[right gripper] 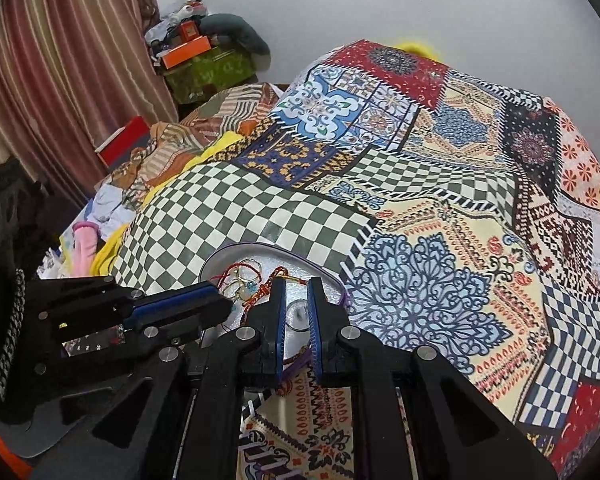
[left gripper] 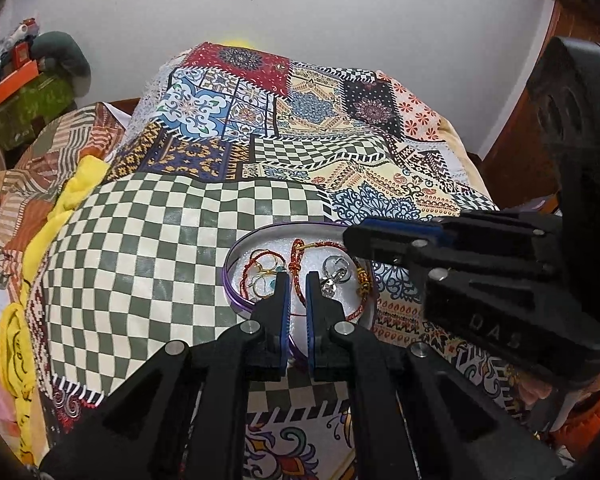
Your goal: Organize jewelry
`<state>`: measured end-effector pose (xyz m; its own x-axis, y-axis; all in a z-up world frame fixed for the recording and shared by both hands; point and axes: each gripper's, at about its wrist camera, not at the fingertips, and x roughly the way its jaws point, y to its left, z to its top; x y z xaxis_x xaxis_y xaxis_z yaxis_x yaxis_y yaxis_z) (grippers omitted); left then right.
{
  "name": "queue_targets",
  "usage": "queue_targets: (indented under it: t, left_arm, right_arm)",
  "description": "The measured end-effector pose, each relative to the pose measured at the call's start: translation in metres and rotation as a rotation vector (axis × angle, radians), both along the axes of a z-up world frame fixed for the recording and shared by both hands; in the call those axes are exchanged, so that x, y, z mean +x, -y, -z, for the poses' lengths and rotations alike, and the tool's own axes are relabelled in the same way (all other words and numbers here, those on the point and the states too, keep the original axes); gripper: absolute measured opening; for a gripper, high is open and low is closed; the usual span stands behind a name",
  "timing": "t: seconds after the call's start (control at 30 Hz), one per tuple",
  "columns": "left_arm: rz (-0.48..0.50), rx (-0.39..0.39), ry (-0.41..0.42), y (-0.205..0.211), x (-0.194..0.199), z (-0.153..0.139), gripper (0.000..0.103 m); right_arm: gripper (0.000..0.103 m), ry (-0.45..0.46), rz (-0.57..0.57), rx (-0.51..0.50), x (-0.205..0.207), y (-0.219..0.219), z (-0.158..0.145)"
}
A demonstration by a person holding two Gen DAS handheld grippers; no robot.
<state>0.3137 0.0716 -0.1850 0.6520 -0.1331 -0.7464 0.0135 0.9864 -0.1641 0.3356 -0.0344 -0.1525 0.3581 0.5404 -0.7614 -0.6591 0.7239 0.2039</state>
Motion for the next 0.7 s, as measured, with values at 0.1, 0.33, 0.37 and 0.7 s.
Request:
queue_targets:
  t: [0.1, 0.33, 0.37, 0.7]
  left_arm:
    - [-0.004, 0.007, 0.013, 0.0, -0.006, -0.008, 0.01]
    - [-0.035, 0.031, 0.093, -0.003, -0.029, -0.046, 0.014]
    - [-0.043, 0.036, 0.113, -0.002, -0.034, -0.054, 0.014]
    - [-0.108, 0.094, 0.439, 0.011, -0.134, -0.16, 0.016]
  right_arm:
    - [0.016, 0.005, 0.004, 0.017, -0.003, 0.005, -0.008]
    - [0.017, 0.078, 0.03, 0.069, -0.024, 0.023, -0.046]
    - [0.017, 0.106, 0.037, 0.079, -0.031, 0.027, -0.056]
    - [0.017, 0.397, 0.094, 0.245, -0.127, 0.069, -0.154]
